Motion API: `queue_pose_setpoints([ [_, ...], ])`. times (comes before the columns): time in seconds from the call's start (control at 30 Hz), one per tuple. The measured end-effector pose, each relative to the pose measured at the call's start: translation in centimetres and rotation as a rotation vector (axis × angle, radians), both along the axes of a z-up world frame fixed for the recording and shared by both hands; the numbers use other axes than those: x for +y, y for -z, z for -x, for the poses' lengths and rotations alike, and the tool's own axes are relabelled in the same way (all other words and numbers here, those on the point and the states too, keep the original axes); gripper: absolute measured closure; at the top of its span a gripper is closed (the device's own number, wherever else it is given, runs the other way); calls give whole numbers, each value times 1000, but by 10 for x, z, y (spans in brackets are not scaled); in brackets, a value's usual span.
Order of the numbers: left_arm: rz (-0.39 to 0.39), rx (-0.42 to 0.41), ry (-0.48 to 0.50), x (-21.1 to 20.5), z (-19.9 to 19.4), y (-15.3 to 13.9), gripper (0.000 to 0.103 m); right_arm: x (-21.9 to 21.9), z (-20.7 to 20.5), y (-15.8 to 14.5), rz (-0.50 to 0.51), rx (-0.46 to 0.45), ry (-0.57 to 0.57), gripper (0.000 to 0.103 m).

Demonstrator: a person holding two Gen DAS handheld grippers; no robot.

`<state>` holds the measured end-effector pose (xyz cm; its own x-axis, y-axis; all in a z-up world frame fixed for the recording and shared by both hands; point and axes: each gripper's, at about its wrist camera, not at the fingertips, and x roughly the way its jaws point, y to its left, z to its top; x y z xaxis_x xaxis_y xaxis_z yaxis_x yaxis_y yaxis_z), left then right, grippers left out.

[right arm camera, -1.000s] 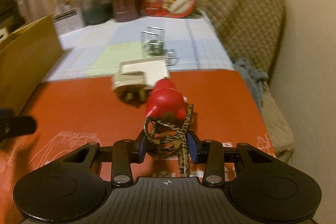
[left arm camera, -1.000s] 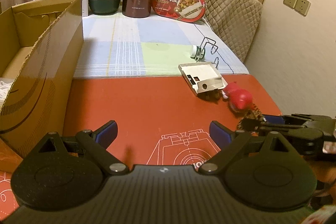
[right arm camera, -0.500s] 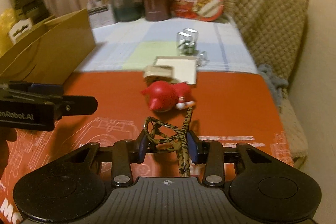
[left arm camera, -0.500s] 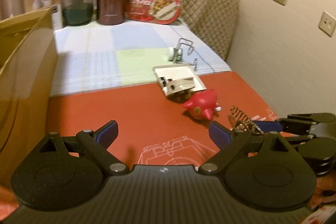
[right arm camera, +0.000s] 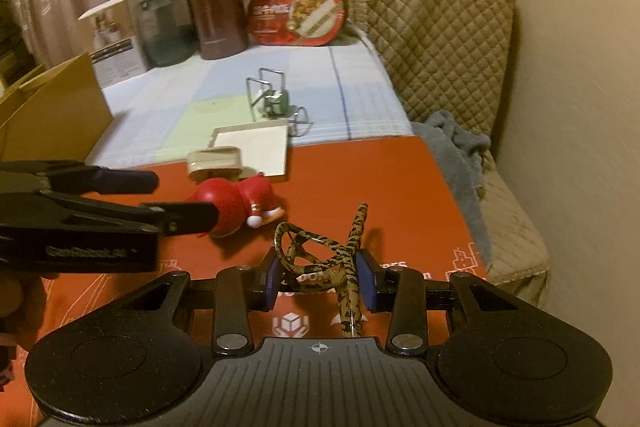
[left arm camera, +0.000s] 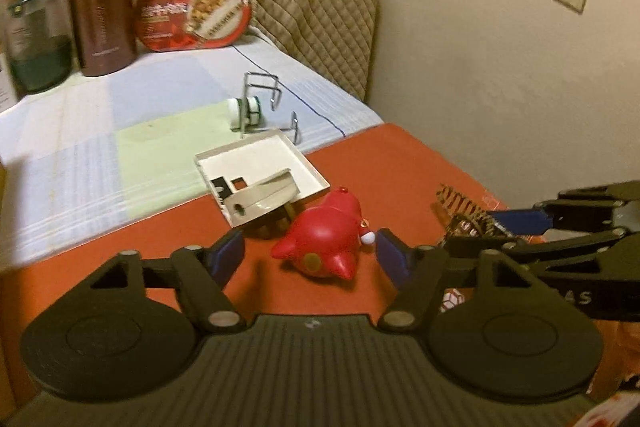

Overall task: Organize rigid objects
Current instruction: 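Grasp the red bird-shaped toy with the left tool while the right tool holds the cord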

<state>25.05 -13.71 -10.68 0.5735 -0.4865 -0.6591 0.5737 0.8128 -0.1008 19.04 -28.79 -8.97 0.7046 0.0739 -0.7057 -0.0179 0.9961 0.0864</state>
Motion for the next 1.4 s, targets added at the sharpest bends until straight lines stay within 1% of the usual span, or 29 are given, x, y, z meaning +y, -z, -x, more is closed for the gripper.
queue_pose_setpoints([
  [0.03, -9, 4, 13, -4, -2, 3, 46, -1, 0, 0, -4, 1, 5, 67],
  [0.1, -17, 12, 35, -10, -6, 7, 48, -2, -1, 1, -6, 2, 10, 67],
  [0.17, -27, 14, 40, -14, -8, 10, 56, -2, -1, 1, -4, 4, 15, 67],
  [0.27, -25, 23, 33, -13, -7, 11, 57, -1, -2, 3, -7, 10, 14, 67],
  [0.37, -42, 32, 14, -6, 4, 8, 57, 2, -2, 3, -16, 14, 1, 67],
  [0.43, -61, 39, -6, 4, 17, 6, 57, 4, -1, 4, -27, 14, -15, 67],
  [0.6, -85, 65, -108, 42, 57, 2, 57, 17, 0, 5, -61, 21, -76, 67],
  [0.7, -94, 74, -134, 58, 74, 0, 57, 27, 2, 6, -64, 20, -111, 67],
  [0.73, -102, 67, -128, 60, 79, -1, 57, 30, 2, 6, -64, 20, -119, 67],
  [0.77, -112, 53, -113, 61, 83, -2, 54, 32, 3, 6, -64, 20, -123, 67],
  [0.83, -158, 14, -64, 57, 86, -2, 50, 34, 4, 6, -61, 21, -127, 67],
  [0.87, -182, -4, -37, 53, 86, -2, 50, 34, 4, 7, -61, 22, -127, 67],
  [0.93, -204, -24, 1, 46, 85, -2, 50, 34, 4, 7, -60, 26, -124, 67],
  [1.07, -226, -29, 35, 34, 75, 6, 50, 34, 4, 8, -59, 28, -120, 67],
  [1.2, -269, -34, 55, 28, 72, 15, 52, 35, 3, 9, -61, 31, -127, 67],
  [1.23, -269, -35, 54, 29, 71, 16, 53, 36, 3, 10, -63, 31, -128, 67],
  [1.4, -235, 2, 25, 35, 69, 14, 54, 39, 2, 9, -68, 29, -136, 67],
])
